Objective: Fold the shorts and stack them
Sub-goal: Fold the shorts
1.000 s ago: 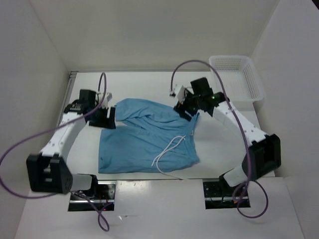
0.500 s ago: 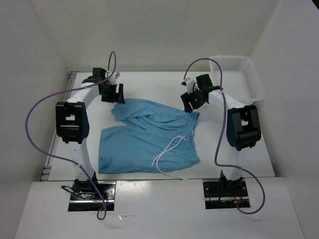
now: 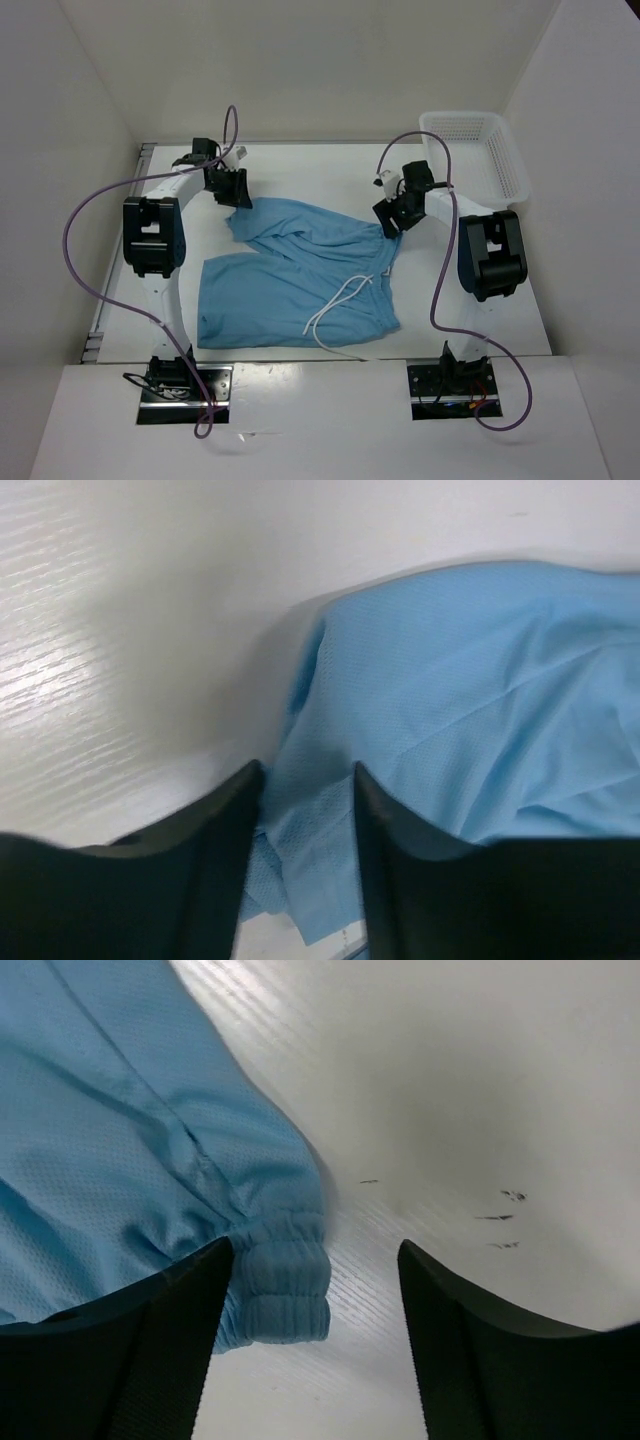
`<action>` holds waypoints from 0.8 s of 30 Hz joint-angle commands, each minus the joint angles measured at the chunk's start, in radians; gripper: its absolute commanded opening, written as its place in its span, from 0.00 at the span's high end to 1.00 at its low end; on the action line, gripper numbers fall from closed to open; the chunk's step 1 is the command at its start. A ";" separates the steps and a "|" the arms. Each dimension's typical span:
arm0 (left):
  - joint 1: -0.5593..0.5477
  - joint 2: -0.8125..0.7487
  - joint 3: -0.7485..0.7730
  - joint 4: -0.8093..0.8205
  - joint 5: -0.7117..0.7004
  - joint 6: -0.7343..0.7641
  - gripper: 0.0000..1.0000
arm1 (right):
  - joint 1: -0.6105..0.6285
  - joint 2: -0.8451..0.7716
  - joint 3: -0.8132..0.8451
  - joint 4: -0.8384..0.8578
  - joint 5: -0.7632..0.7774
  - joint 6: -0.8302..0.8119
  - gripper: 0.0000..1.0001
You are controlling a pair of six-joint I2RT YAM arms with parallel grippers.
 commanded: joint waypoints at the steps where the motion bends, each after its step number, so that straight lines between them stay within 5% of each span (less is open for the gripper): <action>1: -0.002 0.007 0.035 0.004 0.077 0.006 0.56 | -0.005 0.006 0.004 -0.047 -0.060 -0.083 0.28; 6: -0.024 0.027 0.017 -0.008 0.111 0.006 0.81 | 0.004 0.006 0.004 -0.127 -0.144 -0.138 0.52; 9: -0.033 0.016 0.017 0.001 0.111 0.006 1.00 | 0.013 0.006 0.004 -0.127 -0.144 -0.129 0.76; 13: -0.033 -0.004 0.049 0.001 0.102 0.006 1.00 | 0.013 0.006 0.036 -0.109 -0.144 -0.114 0.99; 20: -0.001 -0.165 0.242 -0.029 0.088 0.006 1.00 | 0.013 -0.038 0.251 -0.049 -0.106 -0.050 1.00; 24: 0.042 -0.287 0.206 -0.089 0.047 0.006 1.00 | 0.036 -0.095 0.315 -0.049 -0.106 -0.049 1.00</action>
